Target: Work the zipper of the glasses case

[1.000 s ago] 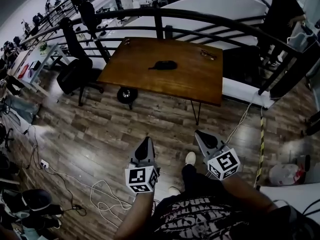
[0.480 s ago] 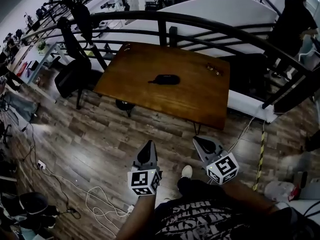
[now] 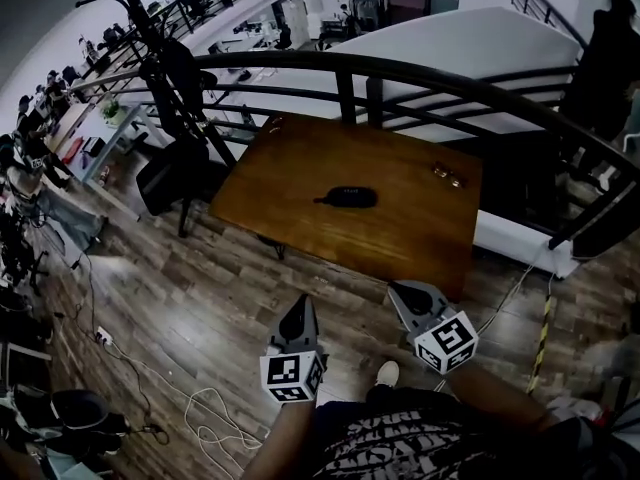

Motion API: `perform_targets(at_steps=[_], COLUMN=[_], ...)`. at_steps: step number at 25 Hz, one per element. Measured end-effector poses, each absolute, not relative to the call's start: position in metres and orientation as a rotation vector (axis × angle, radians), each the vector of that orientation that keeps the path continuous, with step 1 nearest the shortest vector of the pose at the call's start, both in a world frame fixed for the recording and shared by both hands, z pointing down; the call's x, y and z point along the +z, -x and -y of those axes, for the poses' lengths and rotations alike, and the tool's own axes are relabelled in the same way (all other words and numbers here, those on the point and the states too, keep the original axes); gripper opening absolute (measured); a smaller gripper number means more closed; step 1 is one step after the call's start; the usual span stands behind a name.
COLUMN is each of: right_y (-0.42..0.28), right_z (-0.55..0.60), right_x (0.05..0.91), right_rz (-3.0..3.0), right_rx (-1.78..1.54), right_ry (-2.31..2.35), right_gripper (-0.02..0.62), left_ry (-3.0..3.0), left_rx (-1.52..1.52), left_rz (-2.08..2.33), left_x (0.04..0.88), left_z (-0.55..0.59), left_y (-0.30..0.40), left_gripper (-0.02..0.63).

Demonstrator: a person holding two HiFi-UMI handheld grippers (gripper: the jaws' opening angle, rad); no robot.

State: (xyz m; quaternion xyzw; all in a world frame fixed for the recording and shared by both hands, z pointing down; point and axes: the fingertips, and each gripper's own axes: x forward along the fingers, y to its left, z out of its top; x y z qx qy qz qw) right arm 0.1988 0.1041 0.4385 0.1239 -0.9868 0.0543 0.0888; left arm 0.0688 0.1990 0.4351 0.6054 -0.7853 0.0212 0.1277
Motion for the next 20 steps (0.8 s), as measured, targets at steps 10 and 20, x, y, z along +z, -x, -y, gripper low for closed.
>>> perform_targets(at_steps=[10, 20], right_y=[-0.197, -0.199], right_z=[-0.072, -0.058], right_x=[0.433, 0.417], right_rz=[2.984, 3.014], right_rx=[0.215, 0.227], right_ry=[-0.355, -0.381], right_gripper=[-0.008, -0.008], left_ry=[-1.793, -1.851], left_rx=[0.175, 0.172], left_rz=[2.298, 2.248], left_x=[0.425, 0.415], left_z=[-0.176, -0.143], left_y=[-0.077, -0.087], left_gripper=[0.006, 0.006])
